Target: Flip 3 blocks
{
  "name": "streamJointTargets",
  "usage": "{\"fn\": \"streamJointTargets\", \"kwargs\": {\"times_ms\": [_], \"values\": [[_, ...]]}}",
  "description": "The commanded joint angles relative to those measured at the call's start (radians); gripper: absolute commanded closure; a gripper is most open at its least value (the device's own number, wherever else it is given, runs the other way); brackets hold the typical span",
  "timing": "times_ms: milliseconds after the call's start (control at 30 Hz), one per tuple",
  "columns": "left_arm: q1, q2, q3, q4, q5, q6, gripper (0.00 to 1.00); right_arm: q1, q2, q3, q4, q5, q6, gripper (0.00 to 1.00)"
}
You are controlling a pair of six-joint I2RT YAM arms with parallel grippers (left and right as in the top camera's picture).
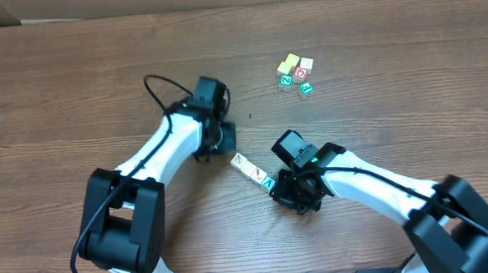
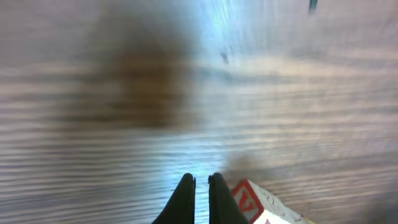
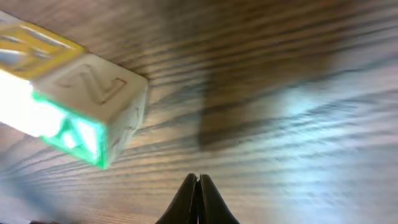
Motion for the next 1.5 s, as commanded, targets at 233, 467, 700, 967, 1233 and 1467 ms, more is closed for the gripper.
{"fn": "streamJointTargets", "kwargs": {"times_ms": [233,467,700,967,1233,1467], "values": [[0.019,0.018,0.007,-0.099,-0.026,-0.067,0.96,-0.001,-0.056,0.013,0.036,0.129,0.020,0.96],[0.003,0.020,-0.082,0.023,-0.038,-0.079,0.96,0.029,-0.048,-0.027,0.097,0.205,0.066,0.96],[-0.010,0.049,-0.086,0.057,-0.008,-0.107,0.96,0.100,-0.048,-0.032,0.126,0.306,0.126,0.96],[-0.010,0.089,-0.085,0.129,-0.003,-0.051,0.96,0.117,-0.045,-0.061,0.163,0.349,0.173,0.96],[-0.011,0.114,-0.085,0.133,0.098,-0.036,0.96,0.117,-0.045,-0.101,0.255,0.349,0.173,0.96],[-0.011,0.139,-0.085,0.118,0.130,-0.029,0.96,0.117,-0.045,-0.102,0.264,0.350,0.173,0.96]]}}
